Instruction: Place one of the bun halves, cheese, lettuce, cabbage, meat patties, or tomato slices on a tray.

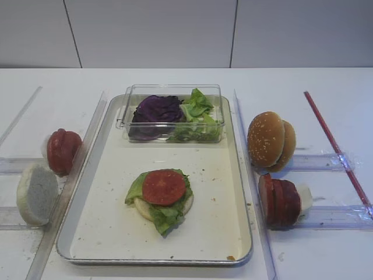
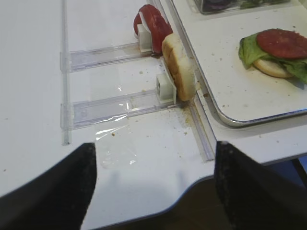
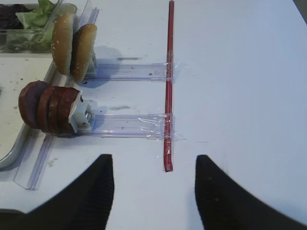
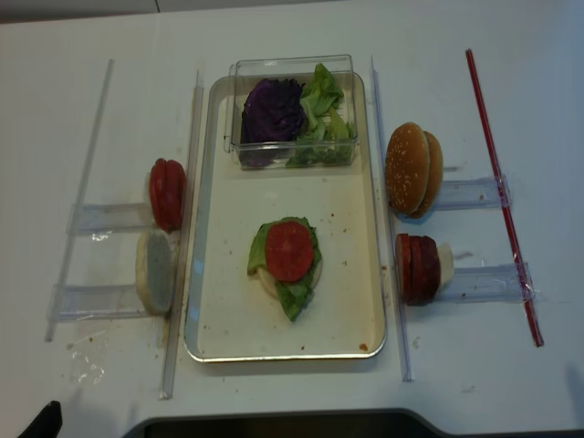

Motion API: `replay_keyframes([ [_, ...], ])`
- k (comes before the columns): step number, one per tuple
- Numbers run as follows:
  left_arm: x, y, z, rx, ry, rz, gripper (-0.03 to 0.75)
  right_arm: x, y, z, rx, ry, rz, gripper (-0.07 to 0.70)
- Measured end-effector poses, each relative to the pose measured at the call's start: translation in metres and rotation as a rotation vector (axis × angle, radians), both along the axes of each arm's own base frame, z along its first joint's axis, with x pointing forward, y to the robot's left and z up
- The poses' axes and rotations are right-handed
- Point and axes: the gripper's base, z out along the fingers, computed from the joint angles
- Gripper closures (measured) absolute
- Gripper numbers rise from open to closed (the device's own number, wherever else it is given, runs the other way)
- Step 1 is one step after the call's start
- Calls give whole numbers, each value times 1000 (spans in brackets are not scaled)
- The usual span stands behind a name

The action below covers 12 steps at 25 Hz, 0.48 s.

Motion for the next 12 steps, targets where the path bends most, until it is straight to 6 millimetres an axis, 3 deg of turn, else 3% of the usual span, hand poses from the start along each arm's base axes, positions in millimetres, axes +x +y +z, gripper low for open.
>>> replay_keyframes([
  [12, 0, 0, 0, 0, 0, 0, 243, 0, 0, 0, 0, 0, 0, 227],
])
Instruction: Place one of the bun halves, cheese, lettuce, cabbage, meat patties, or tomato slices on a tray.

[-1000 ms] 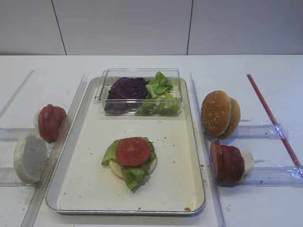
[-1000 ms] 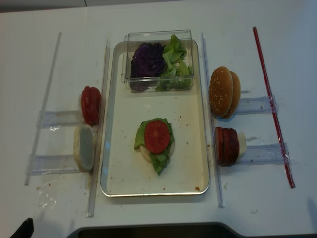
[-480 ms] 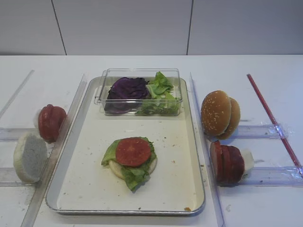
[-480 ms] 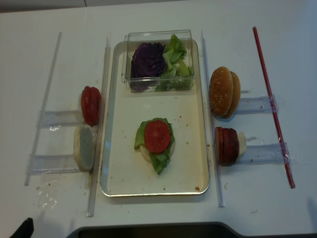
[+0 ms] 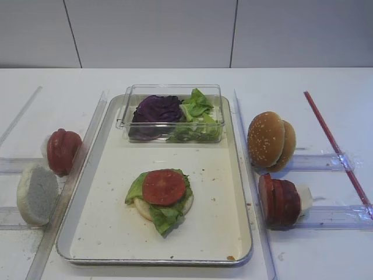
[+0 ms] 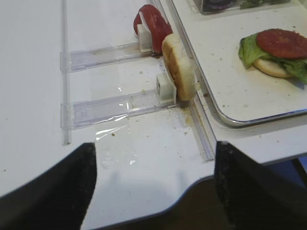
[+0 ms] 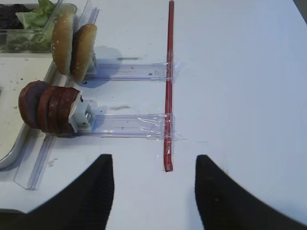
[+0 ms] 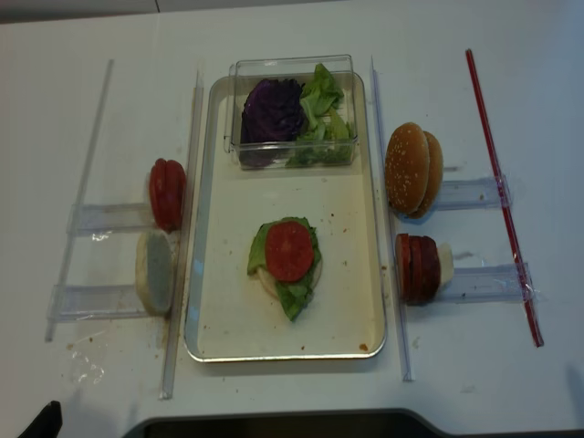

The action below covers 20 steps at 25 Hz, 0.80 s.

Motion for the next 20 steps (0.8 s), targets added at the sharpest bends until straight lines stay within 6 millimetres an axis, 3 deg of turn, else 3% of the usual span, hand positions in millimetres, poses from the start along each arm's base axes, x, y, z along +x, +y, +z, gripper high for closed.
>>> replay_keyframes([
  [20, 0, 0, 0, 2, 0, -1, 243, 0, 0, 0, -2, 0, 1, 227],
])
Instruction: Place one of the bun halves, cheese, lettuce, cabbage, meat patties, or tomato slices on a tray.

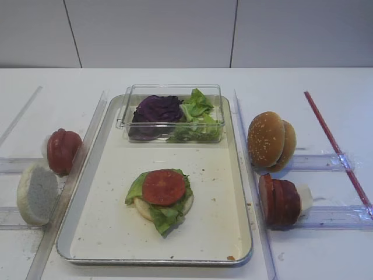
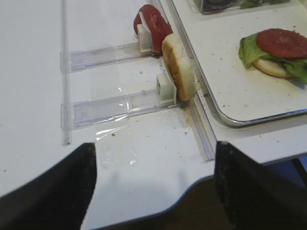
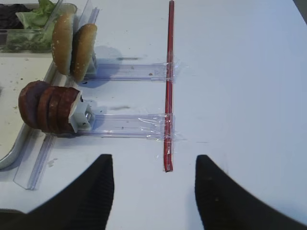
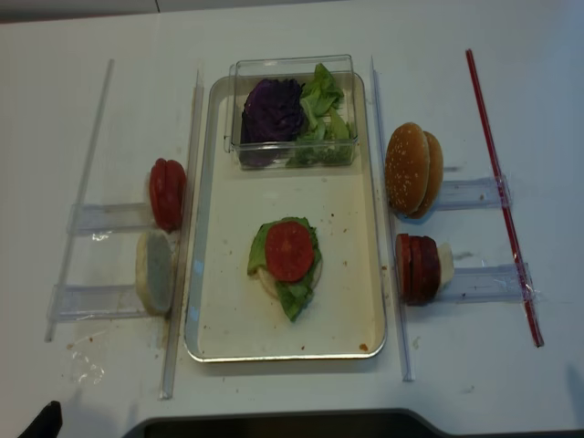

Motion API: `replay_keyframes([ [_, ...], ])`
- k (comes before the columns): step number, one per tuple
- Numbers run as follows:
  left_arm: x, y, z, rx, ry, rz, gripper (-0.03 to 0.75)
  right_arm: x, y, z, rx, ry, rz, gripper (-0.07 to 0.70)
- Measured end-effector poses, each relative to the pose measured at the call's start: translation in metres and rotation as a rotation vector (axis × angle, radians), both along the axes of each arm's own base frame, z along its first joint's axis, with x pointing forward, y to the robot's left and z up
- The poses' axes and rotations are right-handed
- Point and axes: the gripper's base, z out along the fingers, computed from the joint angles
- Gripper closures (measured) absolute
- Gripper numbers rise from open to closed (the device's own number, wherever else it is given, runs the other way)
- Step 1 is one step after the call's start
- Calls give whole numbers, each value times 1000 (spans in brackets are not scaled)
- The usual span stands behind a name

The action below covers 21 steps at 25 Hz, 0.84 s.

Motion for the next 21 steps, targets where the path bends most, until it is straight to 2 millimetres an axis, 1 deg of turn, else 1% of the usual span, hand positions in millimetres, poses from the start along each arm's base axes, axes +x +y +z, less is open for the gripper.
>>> replay_keyframes([
  [21, 0, 0, 0, 1, 0, -1, 243, 0, 0, 0, 0, 0, 0, 227],
])
